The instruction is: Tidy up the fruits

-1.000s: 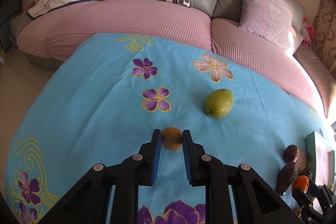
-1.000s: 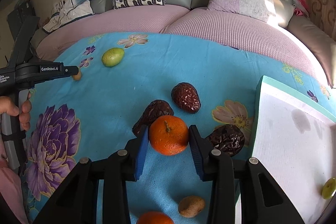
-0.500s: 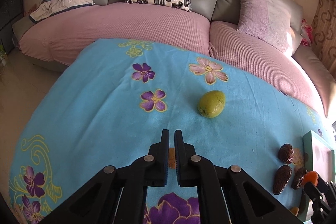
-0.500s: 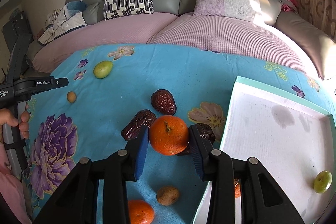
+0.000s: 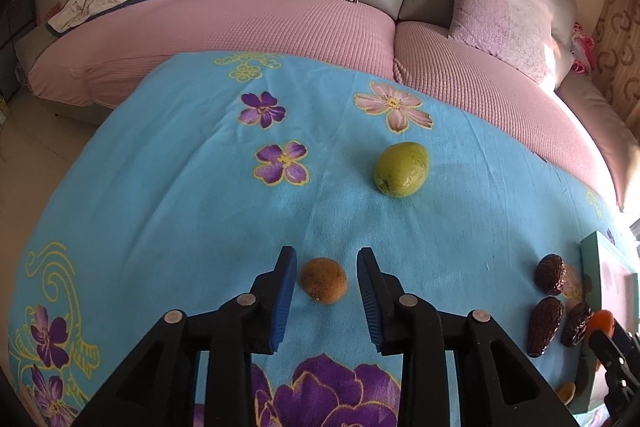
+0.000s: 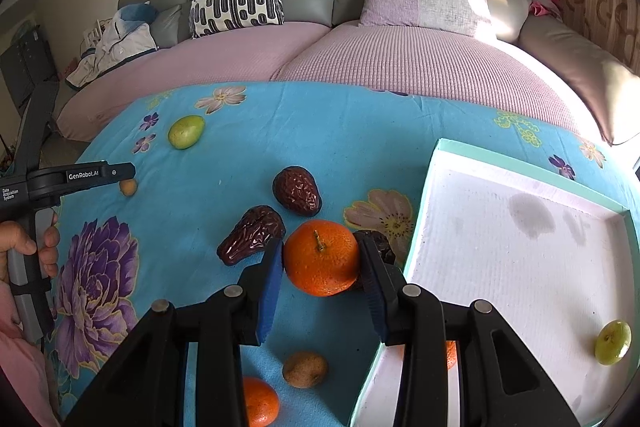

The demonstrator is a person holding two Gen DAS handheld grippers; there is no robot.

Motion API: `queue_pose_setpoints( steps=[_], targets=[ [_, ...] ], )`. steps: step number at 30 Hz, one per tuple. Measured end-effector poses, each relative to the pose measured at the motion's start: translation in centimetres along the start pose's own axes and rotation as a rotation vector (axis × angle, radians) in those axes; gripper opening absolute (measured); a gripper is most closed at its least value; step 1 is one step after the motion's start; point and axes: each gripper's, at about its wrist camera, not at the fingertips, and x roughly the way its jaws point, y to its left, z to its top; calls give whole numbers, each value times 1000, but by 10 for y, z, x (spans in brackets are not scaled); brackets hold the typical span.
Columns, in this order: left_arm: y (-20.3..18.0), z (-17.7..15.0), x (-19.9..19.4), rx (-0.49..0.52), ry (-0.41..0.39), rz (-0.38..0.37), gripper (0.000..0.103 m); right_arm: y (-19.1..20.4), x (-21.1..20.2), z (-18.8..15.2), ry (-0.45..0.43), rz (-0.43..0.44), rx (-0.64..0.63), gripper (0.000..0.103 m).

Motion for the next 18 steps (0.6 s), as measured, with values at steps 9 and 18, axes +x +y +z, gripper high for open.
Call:
queue_pose_setpoints(
  steps=[9,18],
  targets=[
    [-4,-6,6,23,25,43,28,0,0,-1,2,-2,-2,40],
    [-34,-9,-28,75,-30,4,28,-7,-9,0,-20,-1,16,40]
  ],
)
